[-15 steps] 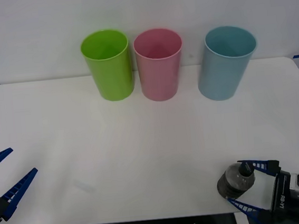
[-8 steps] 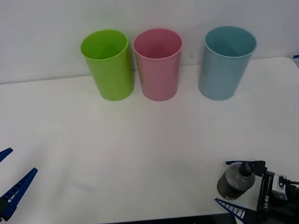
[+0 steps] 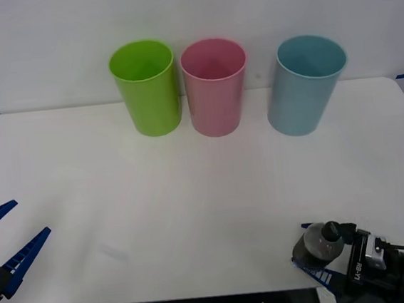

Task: Grasp the object on the table and drop it into the matching bin: aluminum can to the light blue bin, PET bottle to the pink bin.

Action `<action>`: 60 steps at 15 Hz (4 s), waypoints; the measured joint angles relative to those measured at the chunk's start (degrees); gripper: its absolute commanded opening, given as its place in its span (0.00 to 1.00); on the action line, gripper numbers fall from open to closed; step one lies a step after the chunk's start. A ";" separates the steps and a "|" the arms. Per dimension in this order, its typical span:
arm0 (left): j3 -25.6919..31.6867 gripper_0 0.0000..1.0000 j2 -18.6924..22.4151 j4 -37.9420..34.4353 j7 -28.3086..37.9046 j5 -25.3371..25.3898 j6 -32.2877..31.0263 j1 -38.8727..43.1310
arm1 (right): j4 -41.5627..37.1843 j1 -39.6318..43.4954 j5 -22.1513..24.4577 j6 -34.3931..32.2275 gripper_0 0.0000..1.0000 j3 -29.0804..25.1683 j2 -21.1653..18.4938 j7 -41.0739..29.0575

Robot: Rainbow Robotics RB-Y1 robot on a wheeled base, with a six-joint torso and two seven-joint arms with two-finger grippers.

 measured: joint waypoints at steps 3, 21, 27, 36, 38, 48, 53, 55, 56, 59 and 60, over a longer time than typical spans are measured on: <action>0.00 1.00 0.00 0.00 0.00 0.00 0.00 0.00 | -0.01 -0.39 -0.09 0.00 0.00 0.00 0.00 0.05; 0.00 1.00 0.00 0.00 0.00 0.00 0.00 0.00 | -14.71 -1.11 -6.16 8.94 0.00 -0.29 -2.72 -21.10; 0.00 1.00 0.00 0.00 0.00 0.00 0.00 0.00 | -27.53 -1.10 -6.14 18.15 0.00 -0.28 -3.30 -33.82; 0.00 1.00 0.00 0.00 0.00 0.00 0.00 0.00 | -33.75 -9.32 -3.48 27.60 0.00 -0.11 -3.79 -44.20; 0.00 1.00 0.00 0.00 0.00 0.00 0.00 0.00 | -33.76 -12.09 -2.28 29.69 0.00 0.31 -4.52 -45.08; 0.00 1.00 0.00 0.02 0.00 -0.01 0.00 0.01 | -28.35 -30.07 -1.96 52.37 0.00 16.33 -10.91 -48.33; 0.00 1.00 0.00 0.00 0.00 0.00 0.00 0.00 | -14.83 -42.56 -1.67 52.43 0.00 19.96 -8.28 -48.11; 0.00 1.00 0.00 0.00 0.00 0.00 0.00 0.00 | -8.68 -47.31 -0.89 52.47 0.00 20.53 -5.59 -48.05; 0.00 1.00 0.00 0.00 0.00 0.00 0.00 0.00 | -5.53 -49.38 -0.28 52.48 0.00 20.56 -4.22 -47.94; 0.00 1.00 0.00 0.00 0.00 0.00 0.00 0.00 | 2.91 -54.79 1.69 53.71 0.00 20.60 -0.20 -47.58; 0.00 1.00 0.00 0.00 0.00 0.00 0.00 0.00 | 5.02 -56.25 2.07 54.74 0.00 20.79 0.87 -47.42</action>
